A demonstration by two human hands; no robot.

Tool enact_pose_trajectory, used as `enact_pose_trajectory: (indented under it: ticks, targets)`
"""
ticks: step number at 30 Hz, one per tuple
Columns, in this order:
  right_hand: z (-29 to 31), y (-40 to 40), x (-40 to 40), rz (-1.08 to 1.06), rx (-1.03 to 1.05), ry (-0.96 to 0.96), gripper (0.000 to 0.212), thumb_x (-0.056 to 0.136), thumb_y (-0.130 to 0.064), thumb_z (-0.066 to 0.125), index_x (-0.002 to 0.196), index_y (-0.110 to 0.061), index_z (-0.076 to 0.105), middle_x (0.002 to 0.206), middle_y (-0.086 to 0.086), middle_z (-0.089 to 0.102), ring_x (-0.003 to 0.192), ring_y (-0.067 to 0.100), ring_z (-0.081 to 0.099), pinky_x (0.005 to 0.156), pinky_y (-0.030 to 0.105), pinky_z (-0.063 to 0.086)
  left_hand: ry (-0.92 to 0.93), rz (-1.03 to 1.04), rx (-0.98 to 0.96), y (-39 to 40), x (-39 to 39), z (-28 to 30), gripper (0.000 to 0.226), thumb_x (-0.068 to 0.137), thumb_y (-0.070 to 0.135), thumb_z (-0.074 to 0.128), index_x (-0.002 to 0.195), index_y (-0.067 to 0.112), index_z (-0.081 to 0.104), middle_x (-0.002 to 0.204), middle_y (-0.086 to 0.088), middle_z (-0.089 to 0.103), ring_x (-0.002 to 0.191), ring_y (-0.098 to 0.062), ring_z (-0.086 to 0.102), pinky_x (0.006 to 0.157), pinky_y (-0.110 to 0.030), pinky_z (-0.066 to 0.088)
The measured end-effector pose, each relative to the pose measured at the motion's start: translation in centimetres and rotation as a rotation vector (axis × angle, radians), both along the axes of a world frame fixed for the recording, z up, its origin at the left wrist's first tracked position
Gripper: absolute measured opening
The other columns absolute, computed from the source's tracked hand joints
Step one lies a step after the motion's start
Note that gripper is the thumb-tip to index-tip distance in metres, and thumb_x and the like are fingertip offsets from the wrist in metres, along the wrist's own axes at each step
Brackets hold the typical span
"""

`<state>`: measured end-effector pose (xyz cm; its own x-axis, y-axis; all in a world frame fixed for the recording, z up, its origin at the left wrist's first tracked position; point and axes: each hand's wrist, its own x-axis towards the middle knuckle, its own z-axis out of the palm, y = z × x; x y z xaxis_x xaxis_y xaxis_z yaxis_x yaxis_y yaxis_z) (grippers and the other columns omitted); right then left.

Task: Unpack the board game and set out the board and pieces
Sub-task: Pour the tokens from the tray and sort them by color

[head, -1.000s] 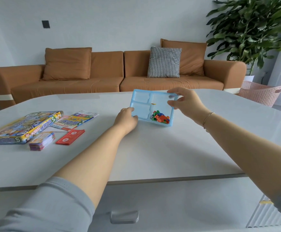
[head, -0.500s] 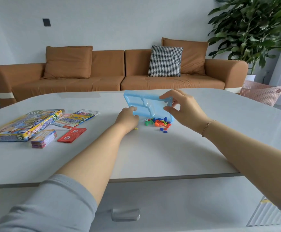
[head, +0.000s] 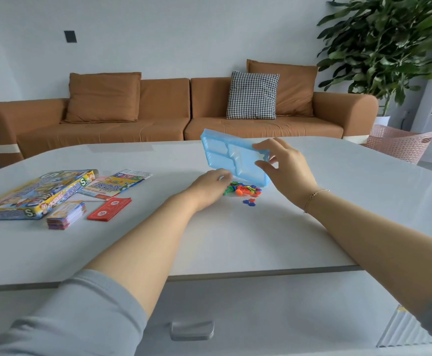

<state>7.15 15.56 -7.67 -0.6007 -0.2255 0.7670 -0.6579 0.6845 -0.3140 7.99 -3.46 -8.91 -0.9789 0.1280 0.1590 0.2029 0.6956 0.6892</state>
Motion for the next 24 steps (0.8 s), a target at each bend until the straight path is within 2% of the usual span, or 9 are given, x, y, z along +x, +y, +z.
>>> enact_pose_trajectory:
  ticks: [4,5,7,9,11,13,16,21,24]
  targets:
    - [0.4,1.4,-1.4,-0.109,-0.376,-0.185,0.031,0.082,-0.013,0.068,0.111,-0.018,0.059,0.099,0.003,0.06,0.079,0.022,0.056,0.074,0.03,0.047,-0.051,-0.131,0.152,2.9,0.7,-0.2,0.042,0.098,0.035,0.045,0.137,0.022,0.043,0.118,0.003,0.059,0.098,-0.01,0.059,0.08,-0.008,0.044]
    - [0.5,2.1,-1.8,-0.144,-0.475,-0.254,0.031,0.082,-0.014,0.069,0.111,-0.016,0.058,0.098,0.005,0.06,0.079,0.023,0.058,0.072,0.03,0.048,-0.072,-0.158,0.174,3.5,0.6,-0.5,0.049,0.095,0.039,0.049,0.14,0.022,0.04,0.119,0.002,0.059,0.095,-0.011,0.062,0.082,-0.011,0.048]
    - [0.6,3.8,-2.5,-0.163,-0.685,-0.421,0.035,0.082,-0.015,0.07,0.113,-0.013,0.056,0.102,0.008,0.061,0.075,0.023,0.063,0.065,0.027,0.051,-0.037,-0.173,-0.017,4.5,-0.1,-0.8,0.057,0.09,0.051,0.051,0.14,0.026,0.041,0.131,0.0,0.054,0.108,-0.018,0.06,0.1,-0.03,0.046]
    - [0.3,5.4,-2.9,-0.134,-0.854,-0.573,0.039,0.081,-0.014,0.071,0.116,-0.007,0.054,0.108,0.013,0.063,0.066,0.02,0.064,0.067,0.025,0.054,0.056,-0.152,-0.268,4.9,-0.7,-1.1,0.055,0.089,0.055,0.049,0.136,0.025,0.047,0.135,0.001,0.049,0.123,-0.018,0.048,0.108,-0.034,0.036]
    - [-0.2,6.9,-3.3,-0.14,-0.919,-0.661,0.041,0.081,-0.013,0.072,0.117,-0.003,0.054,0.107,0.014,0.063,0.062,0.018,0.063,0.072,0.027,0.057,0.131,-0.159,-0.324,5.3,-1.1,-1.3,0.045,0.09,0.051,0.049,0.122,0.021,0.058,0.127,-0.001,0.054,0.12,-0.018,0.047,0.105,-0.033,0.037]
    - [-0.8,8.0,-3.6,-0.186,-0.931,-0.715,0.041,0.08,-0.016,0.073,0.116,-0.002,0.057,0.1,0.011,0.064,0.061,0.017,0.063,0.073,0.028,0.057,0.194,-0.194,-0.252,5.7,-1.1,-1.5,0.034,0.091,0.042,0.053,0.111,0.016,0.065,0.115,-0.001,0.06,0.11,-0.017,0.053,0.098,-0.03,0.041]
    - [-1.1,8.9,-3.9,-0.311,-0.845,-0.714,0.035,0.08,-0.022,0.072,0.108,-0.005,0.064,0.087,0.007,0.06,0.057,0.016,0.056,0.058,0.025,0.049,0.279,-0.222,-0.198,5.7,-1.2,-1.7,0.023,0.091,0.03,0.059,0.105,0.015,0.069,0.107,0.001,0.065,0.099,-0.013,0.058,0.091,-0.028,0.044]
    - [-1.2,9.4,-4.0,-0.513,-0.641,-0.633,0.033,0.081,-0.026,0.068,0.102,-0.002,0.065,0.097,0.013,0.063,0.096,0.033,0.06,0.082,0.033,0.047,0.345,-0.251,-0.171,5.7,-0.7,-1.8,0.018,0.09,0.021,0.06,0.101,0.014,0.072,0.103,0.001,0.067,0.092,-0.014,0.061,0.085,-0.026,0.046]
    - [-1.3,9.8,-4.0,-0.607,-0.472,-0.632,0.032,0.085,-0.034,0.06,0.07,-0.007,0.051,0.074,0.01,0.052,0.092,0.036,0.048,0.075,0.033,0.037,0.341,-0.269,-0.161,5.6,-0.7,-2.0,0.017,0.09,0.024,0.06,0.098,0.016,0.072,0.102,0.003,0.067,0.094,-0.012,0.061,0.086,-0.028,0.047]
